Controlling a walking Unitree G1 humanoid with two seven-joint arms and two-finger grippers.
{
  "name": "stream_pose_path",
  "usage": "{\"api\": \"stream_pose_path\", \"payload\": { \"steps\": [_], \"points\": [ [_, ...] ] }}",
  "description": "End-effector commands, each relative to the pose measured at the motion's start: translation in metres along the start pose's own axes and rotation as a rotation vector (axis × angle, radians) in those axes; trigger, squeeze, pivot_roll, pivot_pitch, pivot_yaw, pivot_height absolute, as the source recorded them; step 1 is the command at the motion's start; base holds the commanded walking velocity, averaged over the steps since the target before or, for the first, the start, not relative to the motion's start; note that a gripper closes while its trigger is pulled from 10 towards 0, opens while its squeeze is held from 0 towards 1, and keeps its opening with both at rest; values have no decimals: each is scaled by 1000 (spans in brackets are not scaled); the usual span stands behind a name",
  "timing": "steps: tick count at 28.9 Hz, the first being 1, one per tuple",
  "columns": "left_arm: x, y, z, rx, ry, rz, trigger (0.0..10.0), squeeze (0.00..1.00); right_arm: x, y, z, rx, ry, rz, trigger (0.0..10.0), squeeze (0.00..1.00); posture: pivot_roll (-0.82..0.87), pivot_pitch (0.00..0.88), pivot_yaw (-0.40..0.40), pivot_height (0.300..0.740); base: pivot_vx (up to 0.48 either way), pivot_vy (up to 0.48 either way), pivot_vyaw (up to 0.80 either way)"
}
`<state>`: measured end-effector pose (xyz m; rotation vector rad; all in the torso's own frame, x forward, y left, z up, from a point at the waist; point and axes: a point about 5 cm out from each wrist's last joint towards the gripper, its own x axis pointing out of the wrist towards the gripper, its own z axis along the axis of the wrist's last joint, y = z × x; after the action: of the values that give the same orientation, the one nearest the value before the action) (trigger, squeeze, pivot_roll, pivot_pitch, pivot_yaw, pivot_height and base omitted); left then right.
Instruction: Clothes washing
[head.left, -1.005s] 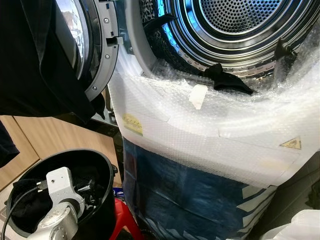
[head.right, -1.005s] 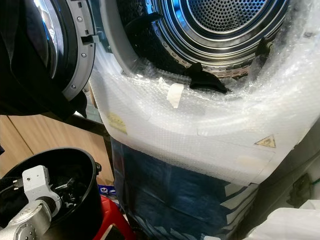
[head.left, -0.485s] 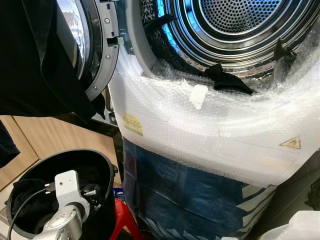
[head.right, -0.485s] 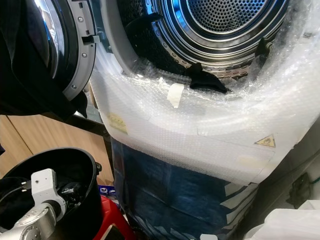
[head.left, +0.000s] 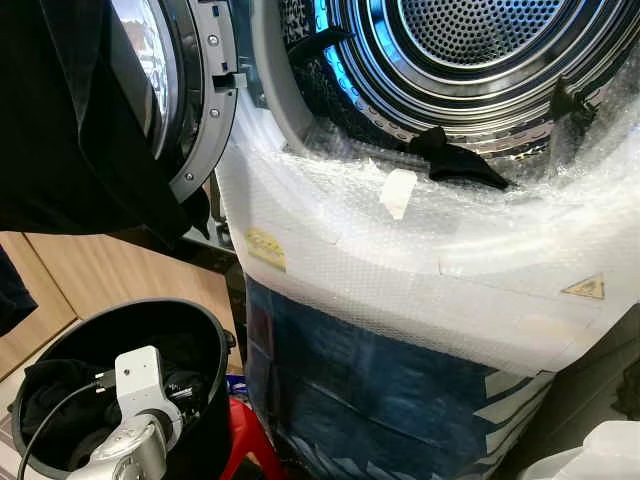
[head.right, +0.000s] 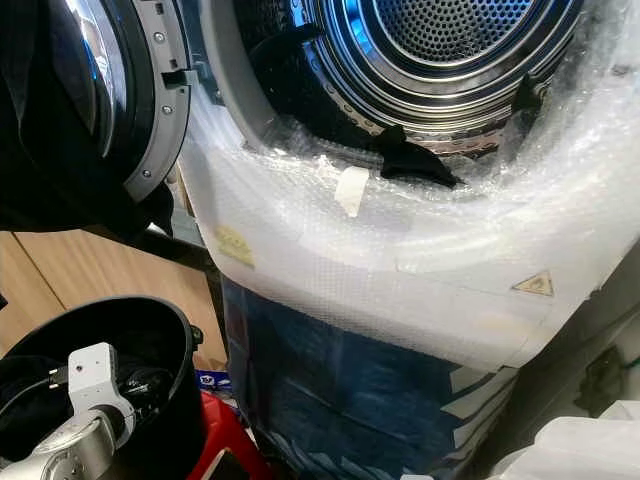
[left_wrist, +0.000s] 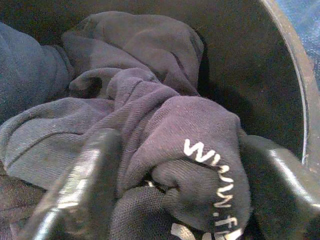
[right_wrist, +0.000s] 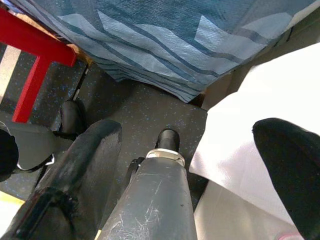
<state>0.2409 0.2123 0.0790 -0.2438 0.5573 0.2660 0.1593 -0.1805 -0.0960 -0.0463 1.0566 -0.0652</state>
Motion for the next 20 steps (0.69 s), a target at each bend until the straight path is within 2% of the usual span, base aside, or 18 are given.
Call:
{"api": "stream_pose_path", "payload": {
  "steps": [1, 4, 14, 16, 20],
  "points": [
    [2, 0, 0, -3, 17, 3, 0, 0, 0, 0, 1, -7, -1, -1, 10000, 0, 81, 43, 36, 740, 0, 0, 0],
    [2, -2, 2, -5, 6, -4, 0, 0, 1, 1, 5, -46, -15, 11, 10000, 0, 82, 48, 34, 740, 0, 0, 0],
    [-2, -4, -5, 20, 27, -12, 0, 0, 0, 1, 2, -30, -7, 4, 10000, 0, 79, 57, 34, 740, 0, 0, 0],
    [-3, -9, 0, 40, -3, -45, 0, 0, 0, 1, -1, -44, 0, 6, 10000, 0, 65, 58, 37, 740, 0, 0, 0],
    [-2, -16, -3, 60, 17, -74, 0, 0, 0, -1, -1, -42, -2, -2, 10000, 0, 44, 56, 33, 740, 0, 0, 0]
  ]
}}
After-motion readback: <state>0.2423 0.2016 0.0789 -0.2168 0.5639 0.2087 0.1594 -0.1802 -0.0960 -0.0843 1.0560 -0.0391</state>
